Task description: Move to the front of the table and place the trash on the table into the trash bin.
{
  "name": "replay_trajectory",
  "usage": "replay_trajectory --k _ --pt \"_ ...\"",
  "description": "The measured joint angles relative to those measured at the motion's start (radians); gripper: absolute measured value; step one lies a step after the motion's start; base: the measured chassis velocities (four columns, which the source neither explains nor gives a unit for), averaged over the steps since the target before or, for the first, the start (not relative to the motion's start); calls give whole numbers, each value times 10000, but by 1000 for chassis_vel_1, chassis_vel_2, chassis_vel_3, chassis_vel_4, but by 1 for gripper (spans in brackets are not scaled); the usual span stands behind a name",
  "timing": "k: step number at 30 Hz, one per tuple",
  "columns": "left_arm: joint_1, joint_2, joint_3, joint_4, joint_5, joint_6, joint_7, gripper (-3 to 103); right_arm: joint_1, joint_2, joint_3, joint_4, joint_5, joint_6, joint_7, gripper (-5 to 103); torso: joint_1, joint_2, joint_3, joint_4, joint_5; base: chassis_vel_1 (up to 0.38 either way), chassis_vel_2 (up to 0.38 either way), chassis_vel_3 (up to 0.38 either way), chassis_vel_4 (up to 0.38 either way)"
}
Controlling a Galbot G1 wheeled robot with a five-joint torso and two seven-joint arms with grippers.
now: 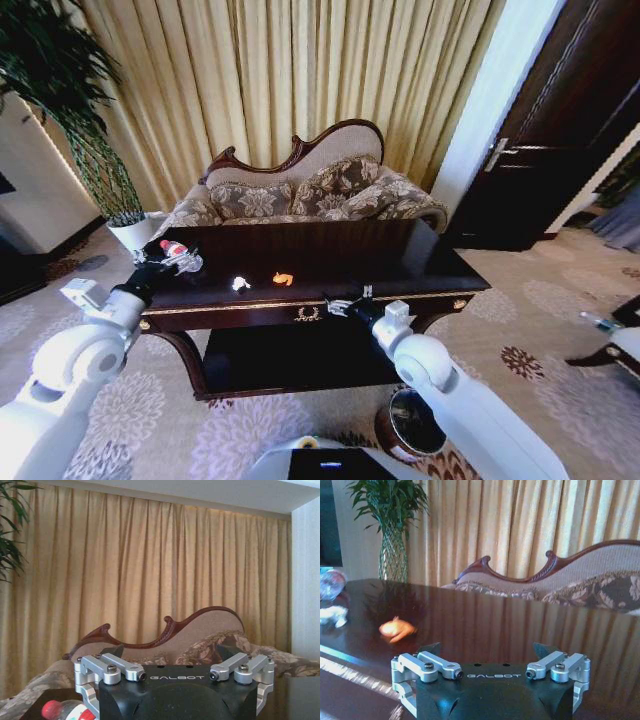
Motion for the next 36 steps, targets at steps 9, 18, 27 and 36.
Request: replay_trajectory --k 9,18,27,36 --pt "142 -227 -106 -3 35 5 -14 100 1462 -413 -1373 -17 1134 -740 1146 100 0 0 0 -2 -1 0 0 0 0" --pt "293 -353 -120 -93 139 21 -44 100 3416 -7 -3625 109 3410 -1694 4287 94 0 0 0 1 -2 0 0 0 0" --pt "552 -482 -279 -114 282 21 -45 100 4112 952 -4064 -122 4895 -1976 6030 99 0 0 0 0 -2 0 0 0 0" --pt "745 -564 -417 -187 357 5 -41 100 4347 1506 -4237 -518 4973 -2084 6341 99 0 0 0 -1 -2 0 0 0 0"
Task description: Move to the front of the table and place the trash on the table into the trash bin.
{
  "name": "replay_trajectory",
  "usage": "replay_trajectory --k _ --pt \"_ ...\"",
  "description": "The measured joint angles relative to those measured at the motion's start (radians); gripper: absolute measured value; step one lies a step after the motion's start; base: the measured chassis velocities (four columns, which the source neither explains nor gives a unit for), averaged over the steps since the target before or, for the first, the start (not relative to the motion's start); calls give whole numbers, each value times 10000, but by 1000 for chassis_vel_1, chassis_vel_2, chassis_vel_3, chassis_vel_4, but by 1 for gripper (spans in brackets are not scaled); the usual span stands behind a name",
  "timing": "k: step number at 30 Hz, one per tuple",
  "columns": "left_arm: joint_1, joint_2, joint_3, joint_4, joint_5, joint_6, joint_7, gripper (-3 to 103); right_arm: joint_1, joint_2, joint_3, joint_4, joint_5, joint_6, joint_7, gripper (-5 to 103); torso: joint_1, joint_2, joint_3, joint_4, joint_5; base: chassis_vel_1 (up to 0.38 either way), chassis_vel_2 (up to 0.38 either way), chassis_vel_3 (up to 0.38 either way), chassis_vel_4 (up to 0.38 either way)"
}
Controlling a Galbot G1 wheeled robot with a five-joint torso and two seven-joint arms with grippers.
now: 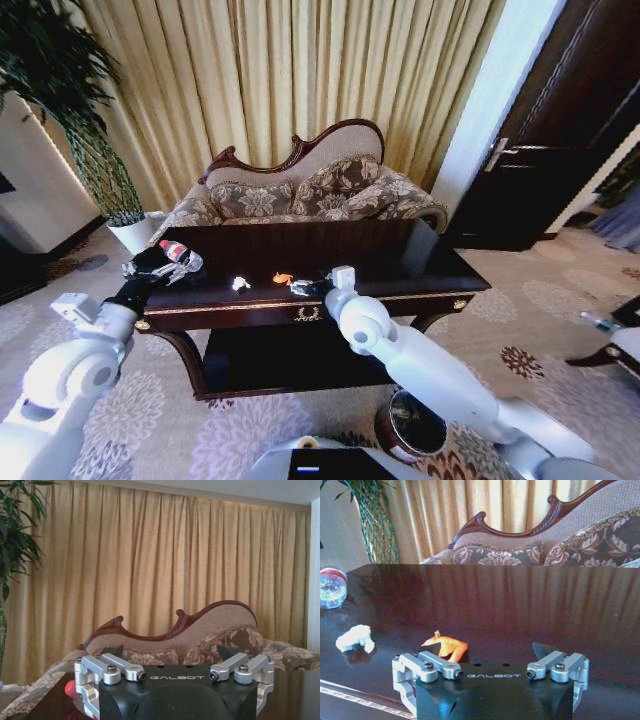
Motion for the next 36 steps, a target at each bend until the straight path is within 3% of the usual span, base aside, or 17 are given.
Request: replay_trajectory --k 23,27,29,30,34,36 --pt "389 -78 -351 -70 38 -98 95 100 13 822 -543 -861 -928 17 -101 97 -1 0 0 1 0 0 0 0 0" --pt "398 -83 -353 -38 37 -112 125 100 18 835 -587 -984 -1122 39 -154 87 -1 0 -1 0 0 0 0 0 0" --pt "376 -79 -347 -39 23 -107 129 100 18 846 -603 -1016 -1178 46 -155 87 -1 0 -1 0 0 0 0 0 0" --pt "362 -72 -346 -59 -16 15 124 100 19 851 -617 -1037 -1226 52 -156 77 -1 1 -1 -1 1 0 0 0 0" --pt "366 -69 -377 -81 -55 333 74 100 25 856 -621 -1046 -1239 56 -154 71 -1 1 -2 -1 0 0 0 0 0" --pt "360 -62 -383 -16 -59 454 11 100 35 859 -613 -1044 -1238 57 -136 60 -1 0 -1 0 1 0 0 0 0"
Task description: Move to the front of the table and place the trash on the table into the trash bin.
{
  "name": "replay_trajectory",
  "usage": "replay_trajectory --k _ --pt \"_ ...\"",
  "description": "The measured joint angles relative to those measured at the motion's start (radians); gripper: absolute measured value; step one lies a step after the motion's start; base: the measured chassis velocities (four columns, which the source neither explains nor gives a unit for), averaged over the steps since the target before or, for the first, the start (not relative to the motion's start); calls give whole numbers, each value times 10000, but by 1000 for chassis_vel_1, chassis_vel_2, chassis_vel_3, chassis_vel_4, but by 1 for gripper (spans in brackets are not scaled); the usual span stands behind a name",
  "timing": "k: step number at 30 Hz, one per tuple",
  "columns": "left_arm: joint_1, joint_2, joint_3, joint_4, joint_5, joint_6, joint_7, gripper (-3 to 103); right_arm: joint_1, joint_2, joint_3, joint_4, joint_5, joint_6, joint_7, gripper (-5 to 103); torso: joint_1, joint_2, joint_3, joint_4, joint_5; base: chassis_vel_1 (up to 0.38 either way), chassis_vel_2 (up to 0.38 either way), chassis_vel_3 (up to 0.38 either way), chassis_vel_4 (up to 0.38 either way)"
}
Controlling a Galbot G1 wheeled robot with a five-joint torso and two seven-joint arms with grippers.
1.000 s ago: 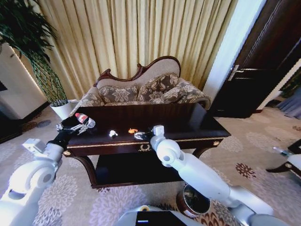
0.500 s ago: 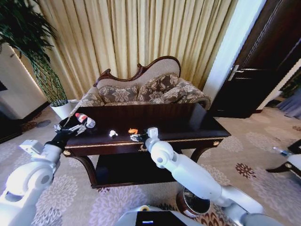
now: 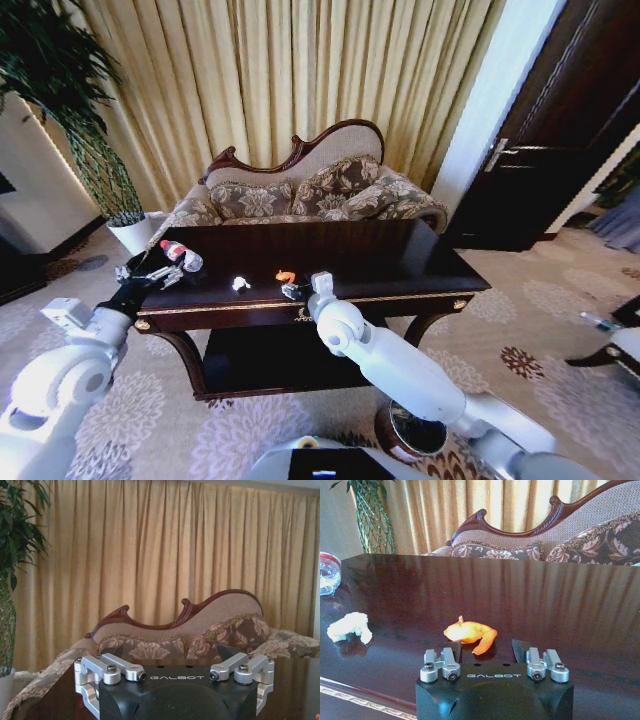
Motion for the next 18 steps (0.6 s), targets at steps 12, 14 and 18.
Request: replay_trajectory --k 12,14,18 --pt "-163 43 19 -33 -42 156 -183 100 7 -39 -7 219 38 4 -116 60 0 0 1 0 0 0 0 0 0" --pt "-173 57 11 -53 -55 202 -221 100 79 -3 -29 193 15 11 -175 60 0 0 1 1 -1 0 0 0 0" --pt "-189 62 10 -58 -58 237 -255 100 181 131 -38 -5 -93 18 -280 60 0 0 1 1 0 0 0 0 0"
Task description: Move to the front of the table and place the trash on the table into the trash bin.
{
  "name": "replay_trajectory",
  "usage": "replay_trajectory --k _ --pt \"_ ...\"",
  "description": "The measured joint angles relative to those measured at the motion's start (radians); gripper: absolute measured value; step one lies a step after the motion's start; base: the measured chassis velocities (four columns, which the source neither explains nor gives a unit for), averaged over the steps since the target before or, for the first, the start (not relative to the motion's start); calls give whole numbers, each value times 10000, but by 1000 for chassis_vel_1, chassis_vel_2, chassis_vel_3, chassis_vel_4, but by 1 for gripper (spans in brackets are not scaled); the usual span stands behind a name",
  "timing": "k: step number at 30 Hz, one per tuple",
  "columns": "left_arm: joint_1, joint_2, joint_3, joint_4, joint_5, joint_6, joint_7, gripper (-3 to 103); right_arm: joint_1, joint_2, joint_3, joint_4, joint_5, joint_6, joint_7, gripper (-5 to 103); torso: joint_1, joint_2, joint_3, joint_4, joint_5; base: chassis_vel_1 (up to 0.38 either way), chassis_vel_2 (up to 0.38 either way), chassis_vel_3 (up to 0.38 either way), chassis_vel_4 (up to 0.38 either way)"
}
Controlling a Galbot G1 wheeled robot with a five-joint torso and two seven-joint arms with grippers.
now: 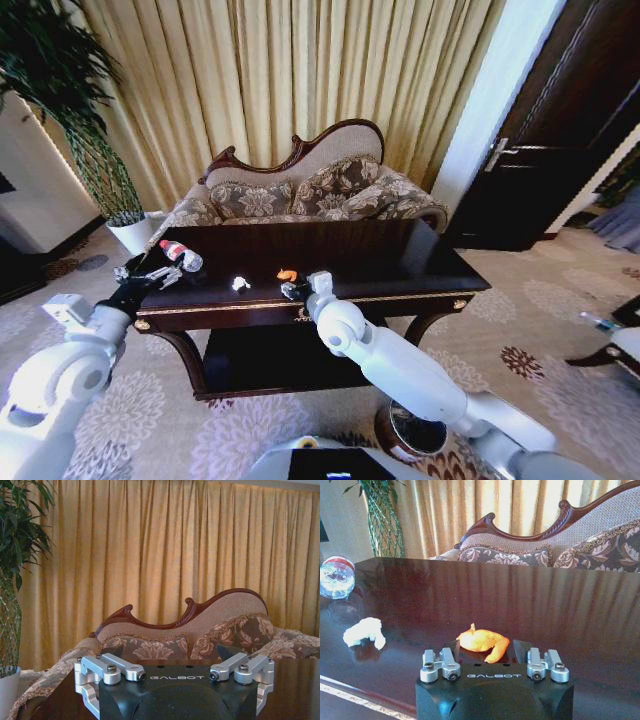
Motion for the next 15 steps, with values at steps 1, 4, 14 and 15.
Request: replay_trajectory --k 1,4,14,15 --pt "0 0 0 0 0 0 0 100 0 0 0 0 0 0 0 60 0 0 0 0 0 0 0 0 0" --pt "-4 3 -13 10 0 1 -1 100 63 111 -39 -181 -65 6 -46 60 0 0 0 0 0 0 0 0 0" --pt "-57 26 -12 49 -13 -27 25 100 108 89 -82 -276 -212 12 -57 36 0 0 0 -1 0 0 0 0 0" --pt "-58 26 -7 50 -14 -36 31 100 108 77 -81 -277 -230 12 -54 30 0 0 0 0 0 0 0 0 0"
